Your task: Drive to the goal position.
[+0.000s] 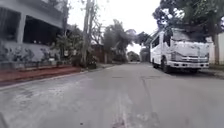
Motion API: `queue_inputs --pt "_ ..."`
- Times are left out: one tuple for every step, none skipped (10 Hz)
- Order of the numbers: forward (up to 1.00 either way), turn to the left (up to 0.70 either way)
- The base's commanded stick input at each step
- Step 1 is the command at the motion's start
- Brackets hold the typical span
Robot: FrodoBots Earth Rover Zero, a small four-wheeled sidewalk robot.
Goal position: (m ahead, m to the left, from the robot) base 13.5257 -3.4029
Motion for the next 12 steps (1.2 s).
queue_inputs --pt "0.85 -0.33" --pt "0.85 -0.34" --pt "0.85 -0.34" --pt "0.85 -0.34" --pt "0.85 -0.34" --pt "0.85 -0.34" --pt "0.85 -0.34" --pt "0.85 -0.06" --pt "0.85 0.00" --pt "0.85 0.00" --pt "0.85 0.00" --pt "0.85 0.00"
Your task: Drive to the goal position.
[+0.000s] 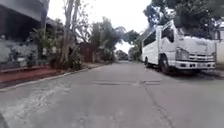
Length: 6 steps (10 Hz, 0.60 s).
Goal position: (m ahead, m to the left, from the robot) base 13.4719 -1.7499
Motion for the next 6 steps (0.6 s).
queue_inputs --pt "0.85 0.00" --pt "0.85 0.00" --pt "0.85 0.00" --pt "0.85 0.00" --pt "0.85 0.00" --pt "0.85 0.00"
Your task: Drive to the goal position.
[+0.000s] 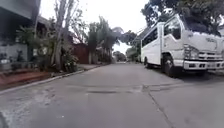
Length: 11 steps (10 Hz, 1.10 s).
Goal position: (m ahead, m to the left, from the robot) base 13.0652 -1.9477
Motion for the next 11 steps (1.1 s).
queue_inputs --pt "0.85 0.00" --pt "0.85 0.00" --pt "0.85 0.00" --pt "0.85 0.00" --pt "0.85 0.00" --pt "0.85 0.00" --pt "0.85 0.00" --pt "0.85 0.00" --pt "0.85 0.00" --pt "0.85 0.00" --pt "0.85 0.00"
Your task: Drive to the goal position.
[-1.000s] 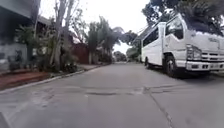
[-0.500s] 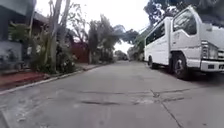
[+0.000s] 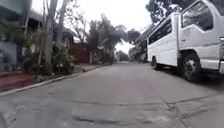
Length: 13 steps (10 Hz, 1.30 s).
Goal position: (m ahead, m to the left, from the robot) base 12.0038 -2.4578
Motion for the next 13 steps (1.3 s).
queue_inputs --pt "0.85 0.00" --pt "0.85 0.00" --pt "0.85 0.00" --pt "0.85 0.00" --pt "0.85 0.00" --pt "0.85 0.00" --pt "0.85 -0.15" --pt "0.85 -0.34" --pt "0.85 -0.34" --pt "0.85 -0.34" --pt "0.85 -0.34" --pt "0.85 -0.34" --pt "0.85 -0.34"
